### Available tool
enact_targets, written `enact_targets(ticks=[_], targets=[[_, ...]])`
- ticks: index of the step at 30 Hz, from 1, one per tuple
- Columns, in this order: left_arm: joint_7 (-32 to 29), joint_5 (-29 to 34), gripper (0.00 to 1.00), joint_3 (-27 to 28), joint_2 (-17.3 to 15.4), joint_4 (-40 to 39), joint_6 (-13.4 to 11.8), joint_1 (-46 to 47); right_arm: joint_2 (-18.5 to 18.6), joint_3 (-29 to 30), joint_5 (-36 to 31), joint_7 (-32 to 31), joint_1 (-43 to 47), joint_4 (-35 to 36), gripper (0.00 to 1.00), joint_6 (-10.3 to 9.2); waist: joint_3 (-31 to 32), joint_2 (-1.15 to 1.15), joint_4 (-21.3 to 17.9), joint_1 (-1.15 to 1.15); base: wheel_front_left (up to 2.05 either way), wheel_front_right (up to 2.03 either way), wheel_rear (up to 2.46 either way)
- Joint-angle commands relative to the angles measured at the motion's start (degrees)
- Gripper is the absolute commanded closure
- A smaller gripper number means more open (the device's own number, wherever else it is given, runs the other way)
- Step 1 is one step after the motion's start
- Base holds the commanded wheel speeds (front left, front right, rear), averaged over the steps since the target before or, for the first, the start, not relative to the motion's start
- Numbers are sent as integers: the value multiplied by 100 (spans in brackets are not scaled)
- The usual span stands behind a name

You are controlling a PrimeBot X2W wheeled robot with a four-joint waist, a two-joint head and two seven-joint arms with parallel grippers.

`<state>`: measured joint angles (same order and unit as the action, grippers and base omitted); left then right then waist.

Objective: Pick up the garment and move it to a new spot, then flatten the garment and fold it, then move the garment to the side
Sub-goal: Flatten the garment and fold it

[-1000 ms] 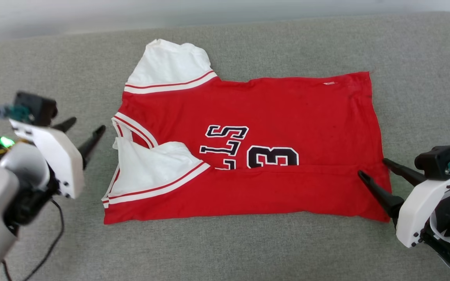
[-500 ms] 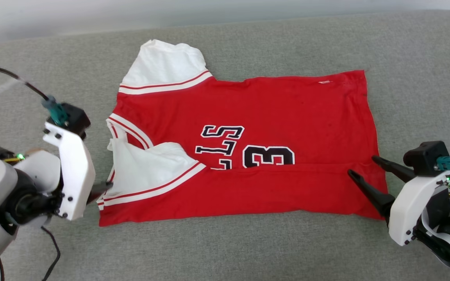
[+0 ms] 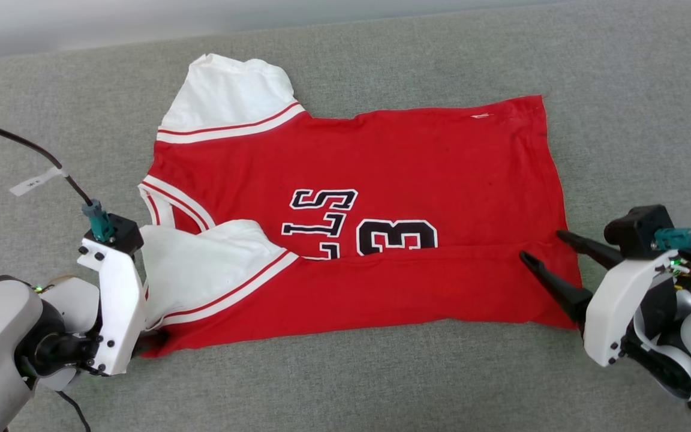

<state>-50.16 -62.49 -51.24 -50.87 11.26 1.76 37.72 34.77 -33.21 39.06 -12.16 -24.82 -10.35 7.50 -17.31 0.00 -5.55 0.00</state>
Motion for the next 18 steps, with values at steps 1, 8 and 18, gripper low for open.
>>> enact_targets(ticks=[1,8,18], targets=[[26,9,45,-143,141,103,12,-238,6,-7,11,20,-83,-8,0,-2,6,0,0,0,0,0,0],[253,23,100,-38,212,170,122,-110,357,-5,-27,-165,-518,157,0,-2,209,0,43,0,0,0,0],[426,80,100,93,2,-327,124,-41,1238,-608,725,-2040,-1374,442,0,-2,367,0,124,0,0,0,0]])
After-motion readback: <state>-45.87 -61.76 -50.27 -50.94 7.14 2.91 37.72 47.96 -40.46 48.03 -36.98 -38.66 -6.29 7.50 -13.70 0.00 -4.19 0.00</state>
